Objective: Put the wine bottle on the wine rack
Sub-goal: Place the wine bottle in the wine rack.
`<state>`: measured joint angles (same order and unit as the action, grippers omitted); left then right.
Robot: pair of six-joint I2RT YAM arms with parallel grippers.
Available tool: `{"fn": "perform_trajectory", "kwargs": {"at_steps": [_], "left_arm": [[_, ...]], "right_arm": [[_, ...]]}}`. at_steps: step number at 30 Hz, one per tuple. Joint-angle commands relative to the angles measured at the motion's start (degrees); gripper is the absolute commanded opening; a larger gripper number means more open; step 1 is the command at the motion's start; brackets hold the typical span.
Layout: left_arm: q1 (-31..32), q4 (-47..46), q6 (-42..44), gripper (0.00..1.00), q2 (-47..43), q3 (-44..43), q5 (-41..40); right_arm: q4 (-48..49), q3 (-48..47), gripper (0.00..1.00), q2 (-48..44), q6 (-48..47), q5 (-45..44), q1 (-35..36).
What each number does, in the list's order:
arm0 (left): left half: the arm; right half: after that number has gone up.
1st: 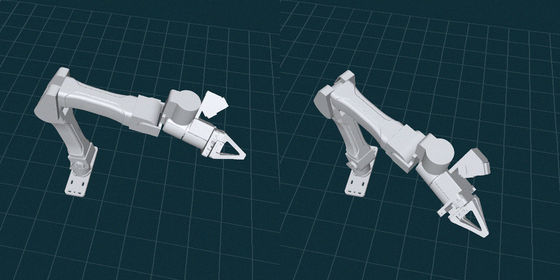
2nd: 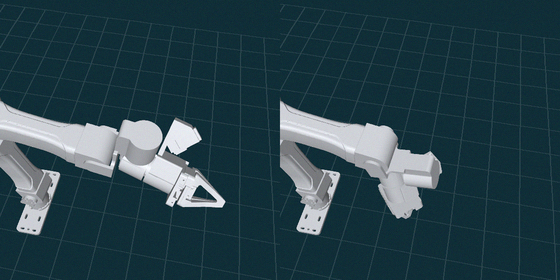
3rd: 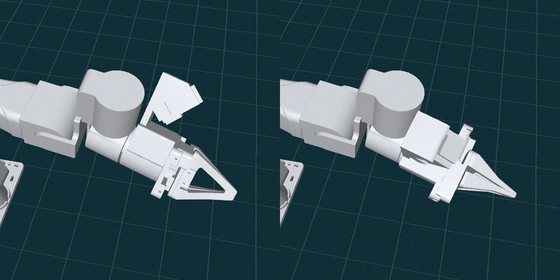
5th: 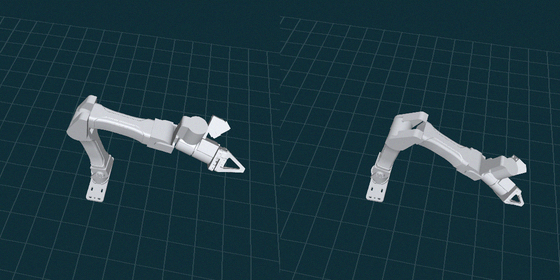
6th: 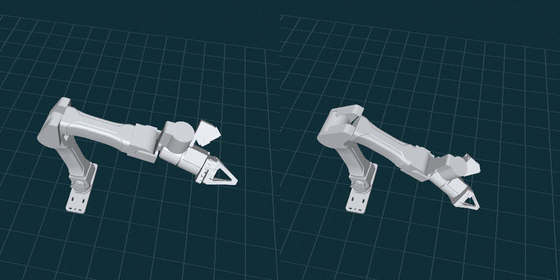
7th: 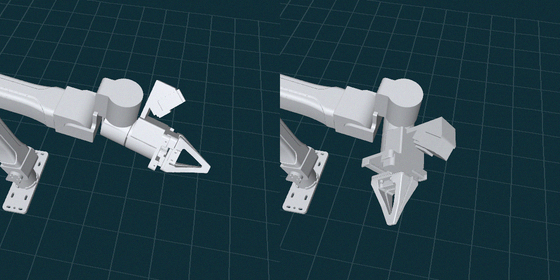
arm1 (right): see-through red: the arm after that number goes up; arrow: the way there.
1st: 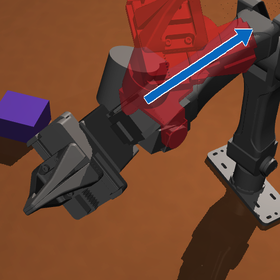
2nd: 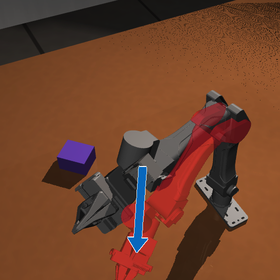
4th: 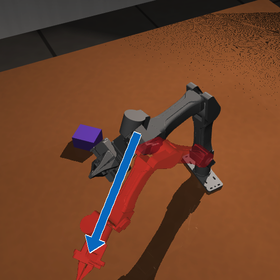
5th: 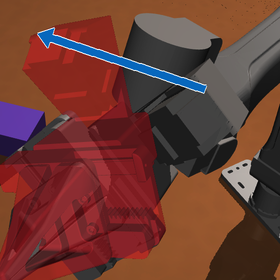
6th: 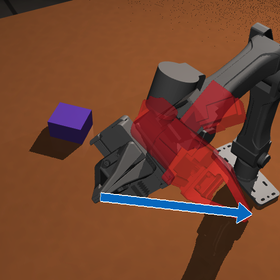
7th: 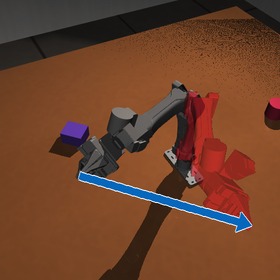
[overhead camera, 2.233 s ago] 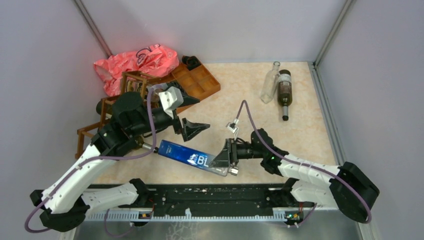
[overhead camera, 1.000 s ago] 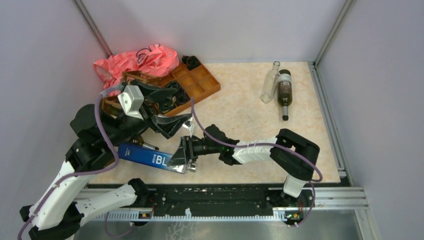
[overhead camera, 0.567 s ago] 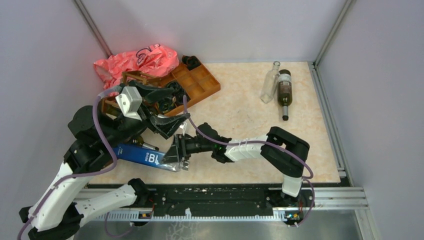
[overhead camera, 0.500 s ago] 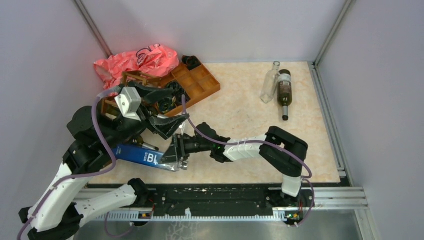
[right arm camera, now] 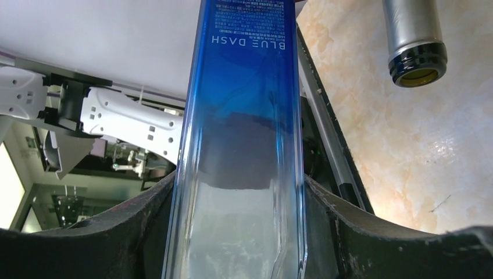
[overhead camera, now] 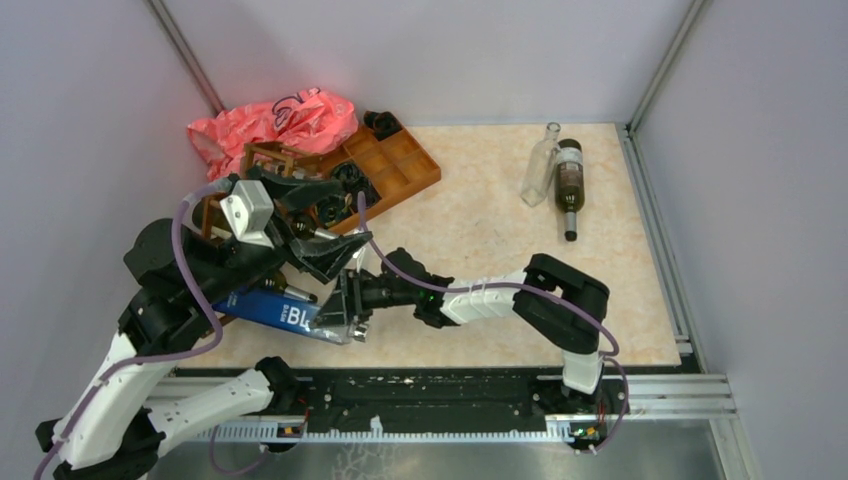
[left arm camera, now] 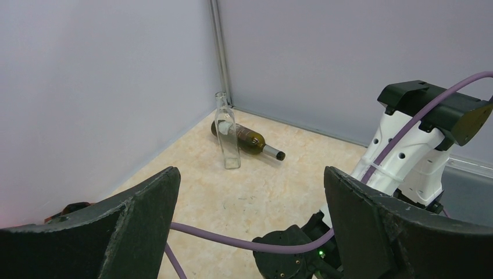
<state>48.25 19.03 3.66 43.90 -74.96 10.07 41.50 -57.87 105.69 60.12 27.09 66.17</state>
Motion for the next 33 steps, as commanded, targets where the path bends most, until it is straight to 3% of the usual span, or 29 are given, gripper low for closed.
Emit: {"fn": "perform_trajectory", "kwargs": {"at_steps": [1, 33], "left_arm": [[0.1, 0.2, 0.5, 0.99, -0.8, 0.5, -0.5], [0.1, 5.4, 3.8, 0.99, -3.0, -0.6, -3.6]], "right_arm": [[14.8, -6.8, 0.0, -1.0, 0.4, -3.6, 0.8], [10.2, -26.4, 0.0, 12.0, 4.2, -10.5, 4.0]]}}
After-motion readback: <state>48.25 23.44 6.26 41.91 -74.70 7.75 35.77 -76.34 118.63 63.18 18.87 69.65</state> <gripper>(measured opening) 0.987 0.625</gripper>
